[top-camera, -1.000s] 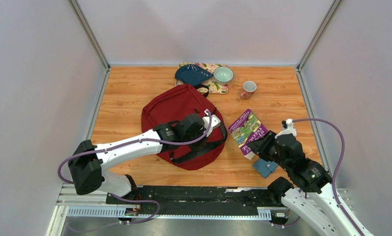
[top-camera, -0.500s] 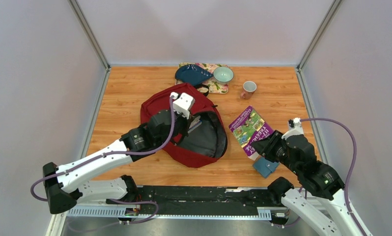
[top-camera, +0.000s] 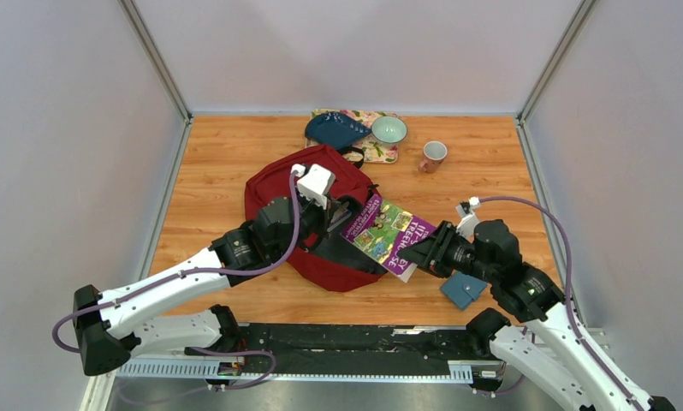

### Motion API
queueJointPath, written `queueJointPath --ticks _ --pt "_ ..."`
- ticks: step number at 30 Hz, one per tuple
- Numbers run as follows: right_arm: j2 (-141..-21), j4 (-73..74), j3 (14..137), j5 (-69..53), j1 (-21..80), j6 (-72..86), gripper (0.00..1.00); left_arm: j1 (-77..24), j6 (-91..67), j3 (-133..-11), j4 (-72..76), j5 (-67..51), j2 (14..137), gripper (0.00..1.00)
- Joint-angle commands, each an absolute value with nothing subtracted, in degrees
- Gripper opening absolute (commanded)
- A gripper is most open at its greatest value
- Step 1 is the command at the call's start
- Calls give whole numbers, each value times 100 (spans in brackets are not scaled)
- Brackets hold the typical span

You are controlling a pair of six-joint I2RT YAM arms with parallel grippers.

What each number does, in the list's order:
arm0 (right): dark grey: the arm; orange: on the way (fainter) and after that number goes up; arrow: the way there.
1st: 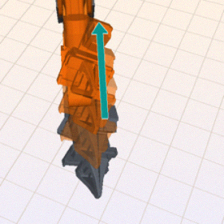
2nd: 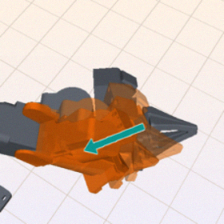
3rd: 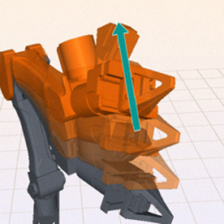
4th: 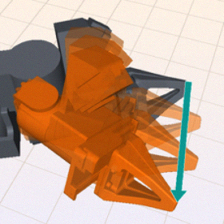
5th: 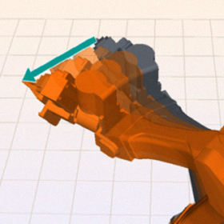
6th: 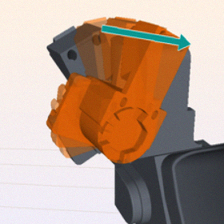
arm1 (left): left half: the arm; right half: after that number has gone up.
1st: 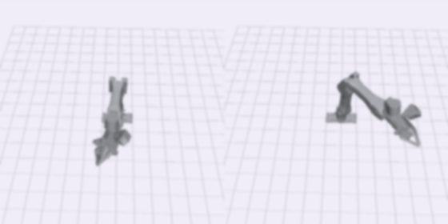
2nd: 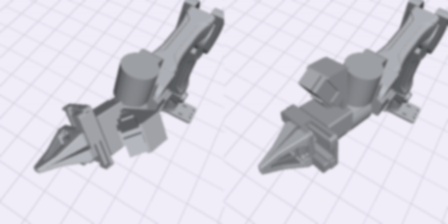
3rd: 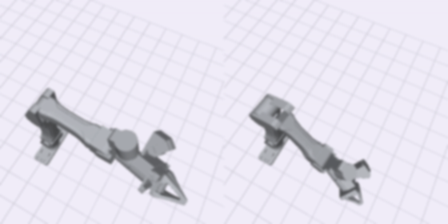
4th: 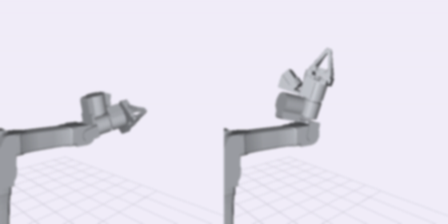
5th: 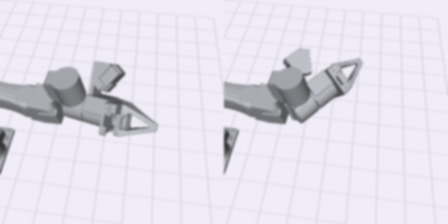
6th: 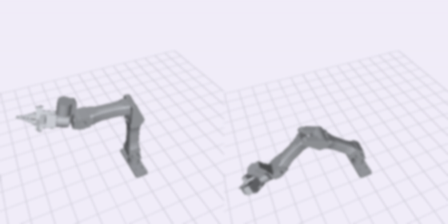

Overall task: Pack the student bag
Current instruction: Place the book in the student bag.

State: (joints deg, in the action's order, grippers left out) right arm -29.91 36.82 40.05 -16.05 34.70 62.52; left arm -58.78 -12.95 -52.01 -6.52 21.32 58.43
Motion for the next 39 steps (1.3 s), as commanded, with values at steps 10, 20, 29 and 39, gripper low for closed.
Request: queueJointPath --ticks 10,20,29,39 --pt "-2857 2495 3384 -2391 3480 6908 0 -5897 -1520 -5501 -88 2302 5871 0" --pt "-2873 670 2400 -2575 3480 7971 0 -5897 -1529 -5633 -281 1583 6064 0" --pt "-4200 -894 2707 -2593 3480 7989 0 -5898 -1556 -5766 -448 985 6205 0" --pt "-6002 -3048 2927 -2408 3489 8384 0 -5897 -1643 -5862 -562 747 6231 0"
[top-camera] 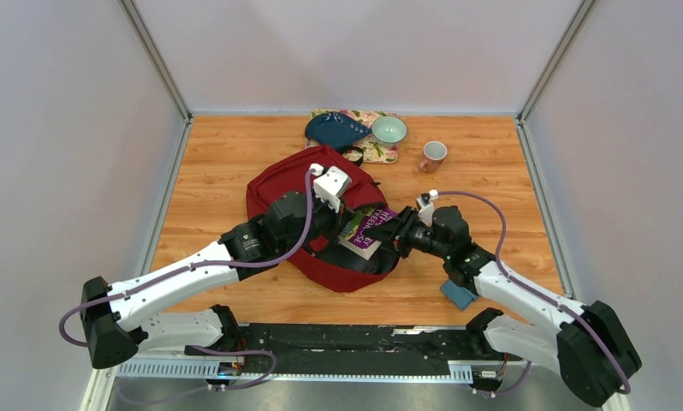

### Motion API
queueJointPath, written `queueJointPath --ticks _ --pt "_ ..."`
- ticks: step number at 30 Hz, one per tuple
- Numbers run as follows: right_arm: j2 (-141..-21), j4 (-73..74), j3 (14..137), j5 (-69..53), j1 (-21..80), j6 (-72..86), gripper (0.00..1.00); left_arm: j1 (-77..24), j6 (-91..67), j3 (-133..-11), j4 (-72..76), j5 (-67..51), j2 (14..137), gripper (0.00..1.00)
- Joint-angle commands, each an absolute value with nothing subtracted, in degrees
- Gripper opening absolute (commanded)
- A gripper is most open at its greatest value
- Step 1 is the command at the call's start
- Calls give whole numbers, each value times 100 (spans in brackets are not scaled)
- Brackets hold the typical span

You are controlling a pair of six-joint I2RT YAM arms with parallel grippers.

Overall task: Pack the student bag
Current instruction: Place the book in the student bag.

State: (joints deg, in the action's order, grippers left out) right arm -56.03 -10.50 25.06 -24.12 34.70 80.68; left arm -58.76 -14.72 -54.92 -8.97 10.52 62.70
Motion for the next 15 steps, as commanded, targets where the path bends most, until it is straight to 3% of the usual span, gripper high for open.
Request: queueJointPath --ticks 1,7,15 --pt "-6133 -3328 2953 -2408 3498 8411 0 -5897 -1661 -5871 -580 730 6231 0" --pt "-7065 -4226 3050 -1891 3691 8385 0 -5897 -1775 -5810 -545 721 6170 0" --pt "-8304 -4219 3471 -55 4481 8051 0 -5897 -2056 -5643 -554 896 6012 0"
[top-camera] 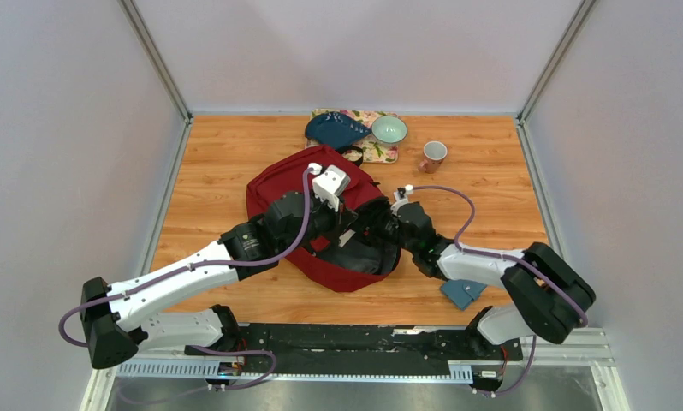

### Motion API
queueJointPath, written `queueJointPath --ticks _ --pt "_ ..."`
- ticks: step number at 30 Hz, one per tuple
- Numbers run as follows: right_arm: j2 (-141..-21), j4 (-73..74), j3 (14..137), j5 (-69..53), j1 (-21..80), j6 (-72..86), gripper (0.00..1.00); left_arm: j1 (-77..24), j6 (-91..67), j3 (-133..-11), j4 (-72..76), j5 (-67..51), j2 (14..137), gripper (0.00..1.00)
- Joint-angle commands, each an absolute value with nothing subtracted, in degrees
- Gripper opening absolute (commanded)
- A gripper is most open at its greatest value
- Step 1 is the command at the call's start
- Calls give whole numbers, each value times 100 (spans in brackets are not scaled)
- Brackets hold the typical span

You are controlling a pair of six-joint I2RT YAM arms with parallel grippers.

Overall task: Pack the student bag
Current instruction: Place the book in the student bag.

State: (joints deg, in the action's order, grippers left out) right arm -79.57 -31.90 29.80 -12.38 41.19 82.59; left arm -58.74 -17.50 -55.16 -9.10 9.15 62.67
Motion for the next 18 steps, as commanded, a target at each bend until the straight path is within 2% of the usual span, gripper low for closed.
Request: queueJointPath --ticks 1,5,8,11,12,14,15,18 --pt "-8436 -4236 3576 226 4569 8051 0 -5889 -2083 -5616 -536 957 5977 0" --pt "-9243 -4360 3840 904 4816 8173 0 -5889 -2188 -5493 -510 1081 5880 0" --pt "-9632 -4728 3745 1194 4808 8322 8 -5897 -2250 -5476 -589 1151 5827 0" --pt "-9765 -4877 3587 1065 4773 8236 32 -5897 -2294 -5397 -606 1151 5766 0" --pt "-9739 -4861 3508 1003 4772 8174 45 -5897 -2294 -5362 -615 1160 5757 0" --pt "-9555 -4677 3393 949 4781 8095 59 -5889 -2285 -5335 -624 1169 5757 0" --pt "-9493 -4467 3297 958 4781 8034 79 -5889 -2285 -5318 -615 1160 5757 0" --pt "-9185 -4142 3208 853 4773 7719 86 -5897 -2259 -5326 -598 1151 5809 0"
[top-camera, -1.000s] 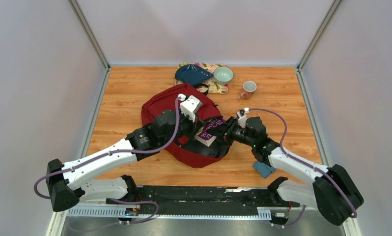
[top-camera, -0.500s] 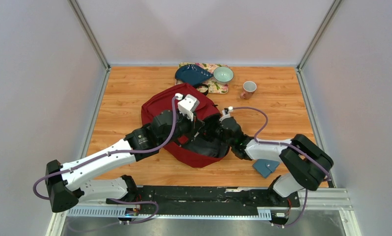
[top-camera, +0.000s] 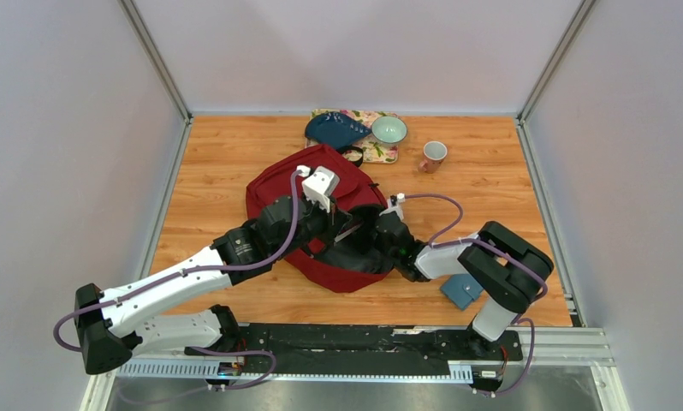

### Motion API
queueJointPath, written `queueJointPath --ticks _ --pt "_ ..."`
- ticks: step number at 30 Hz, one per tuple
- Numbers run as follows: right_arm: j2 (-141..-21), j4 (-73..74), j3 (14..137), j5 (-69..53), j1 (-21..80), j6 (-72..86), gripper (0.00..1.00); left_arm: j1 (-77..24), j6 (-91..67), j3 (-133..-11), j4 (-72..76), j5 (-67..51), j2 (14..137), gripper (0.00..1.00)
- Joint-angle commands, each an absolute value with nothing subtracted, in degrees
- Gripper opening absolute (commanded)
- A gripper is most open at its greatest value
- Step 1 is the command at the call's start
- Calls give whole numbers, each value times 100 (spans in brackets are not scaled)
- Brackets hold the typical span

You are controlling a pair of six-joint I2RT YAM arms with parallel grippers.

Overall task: Pack the student bag
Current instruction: Place the book in the student bag.

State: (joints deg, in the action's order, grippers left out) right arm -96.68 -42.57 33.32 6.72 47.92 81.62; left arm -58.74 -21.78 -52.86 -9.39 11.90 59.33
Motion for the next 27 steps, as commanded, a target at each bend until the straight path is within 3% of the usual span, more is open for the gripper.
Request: queueJointPath --ticks 1,8,19,24,27 --pt "-8958 -3974 3208 800 4781 7639 86 -5889 -2250 -5335 -598 1134 5818 0" --pt "-8140 -2918 2945 966 4773 7216 87 -5897 -2215 -5326 -650 1169 5827 0" --pt "-8691 -2311 3595 817 4737 7163 74 -5897 -2232 -5379 -668 1046 5827 0" --pt "-9069 -2435 3980 686 4685 7067 57 -5889 -2259 -5326 -677 1063 5748 0" --pt "-9351 -2627 4122 528 4667 7058 32 -5897 -2259 -5335 -685 1063 5730 0"
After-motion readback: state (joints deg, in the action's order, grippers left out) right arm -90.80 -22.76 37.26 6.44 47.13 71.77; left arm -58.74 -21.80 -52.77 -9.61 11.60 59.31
